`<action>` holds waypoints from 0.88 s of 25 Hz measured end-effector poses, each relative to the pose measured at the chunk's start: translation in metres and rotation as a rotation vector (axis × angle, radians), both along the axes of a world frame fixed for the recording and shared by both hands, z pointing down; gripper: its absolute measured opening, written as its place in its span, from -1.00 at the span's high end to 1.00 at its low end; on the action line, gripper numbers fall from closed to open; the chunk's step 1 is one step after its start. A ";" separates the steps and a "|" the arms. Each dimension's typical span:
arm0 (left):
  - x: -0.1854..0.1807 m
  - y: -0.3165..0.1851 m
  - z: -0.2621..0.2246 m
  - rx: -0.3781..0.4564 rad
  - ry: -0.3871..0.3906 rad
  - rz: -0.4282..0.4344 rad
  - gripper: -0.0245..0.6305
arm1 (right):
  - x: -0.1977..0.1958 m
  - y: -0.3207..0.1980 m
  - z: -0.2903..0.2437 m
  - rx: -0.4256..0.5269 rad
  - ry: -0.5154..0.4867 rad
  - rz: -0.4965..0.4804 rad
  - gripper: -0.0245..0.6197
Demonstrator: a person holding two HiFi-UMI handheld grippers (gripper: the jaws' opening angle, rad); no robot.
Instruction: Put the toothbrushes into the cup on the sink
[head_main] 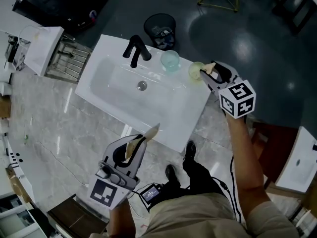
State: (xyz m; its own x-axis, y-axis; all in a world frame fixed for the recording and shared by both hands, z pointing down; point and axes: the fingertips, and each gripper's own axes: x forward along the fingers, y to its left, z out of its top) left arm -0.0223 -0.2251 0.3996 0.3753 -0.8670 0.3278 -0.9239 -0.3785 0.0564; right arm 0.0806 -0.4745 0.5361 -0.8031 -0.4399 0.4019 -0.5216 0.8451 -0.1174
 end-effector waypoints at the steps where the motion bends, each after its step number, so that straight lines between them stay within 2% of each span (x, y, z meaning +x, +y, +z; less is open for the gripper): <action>1: 0.000 -0.001 -0.001 0.002 -0.002 0.002 0.83 | 0.001 0.003 -0.006 0.013 -0.014 -0.006 0.30; 8: 0.003 -0.009 -0.014 0.020 -0.022 0.018 0.83 | 0.004 0.009 -0.028 0.053 -0.041 -0.021 0.30; 13: 0.009 -0.015 -0.028 0.042 -0.039 0.025 0.83 | -0.009 0.008 -0.017 0.044 -0.004 -0.066 0.29; 22: 0.004 -0.005 -0.041 0.051 -0.056 0.008 0.83 | -0.014 0.017 -0.028 0.041 -0.039 -0.088 0.18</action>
